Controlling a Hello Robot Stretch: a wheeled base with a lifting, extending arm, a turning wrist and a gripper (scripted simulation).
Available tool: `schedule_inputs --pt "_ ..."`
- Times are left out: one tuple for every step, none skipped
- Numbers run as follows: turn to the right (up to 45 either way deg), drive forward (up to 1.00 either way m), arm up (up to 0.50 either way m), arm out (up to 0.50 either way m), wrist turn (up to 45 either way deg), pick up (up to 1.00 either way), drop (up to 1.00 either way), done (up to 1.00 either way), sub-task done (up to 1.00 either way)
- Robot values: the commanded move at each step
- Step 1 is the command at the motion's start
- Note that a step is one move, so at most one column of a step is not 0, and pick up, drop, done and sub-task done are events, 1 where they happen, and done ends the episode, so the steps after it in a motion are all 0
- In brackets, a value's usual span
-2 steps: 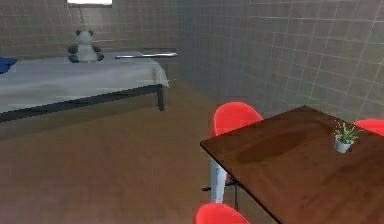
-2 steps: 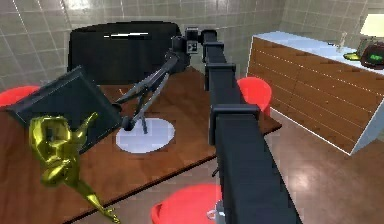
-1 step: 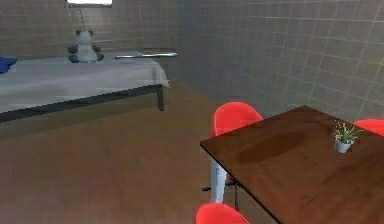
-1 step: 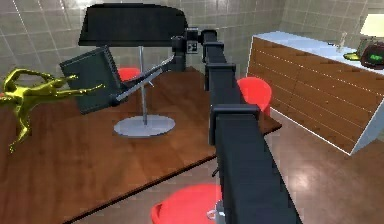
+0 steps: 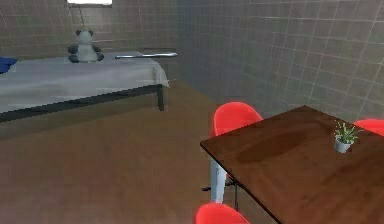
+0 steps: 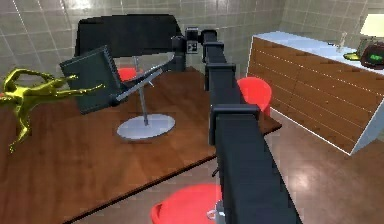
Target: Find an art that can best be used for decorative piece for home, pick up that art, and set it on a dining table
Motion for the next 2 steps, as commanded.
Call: schedule_inputs --pt "0.0 0.00 0.00 0.00 0.0 0.00 1.00 0.00 0.00" --pt "0.0 0.00 0.00 -0.10 0.0 0.00 0.00 0.00 0.00"
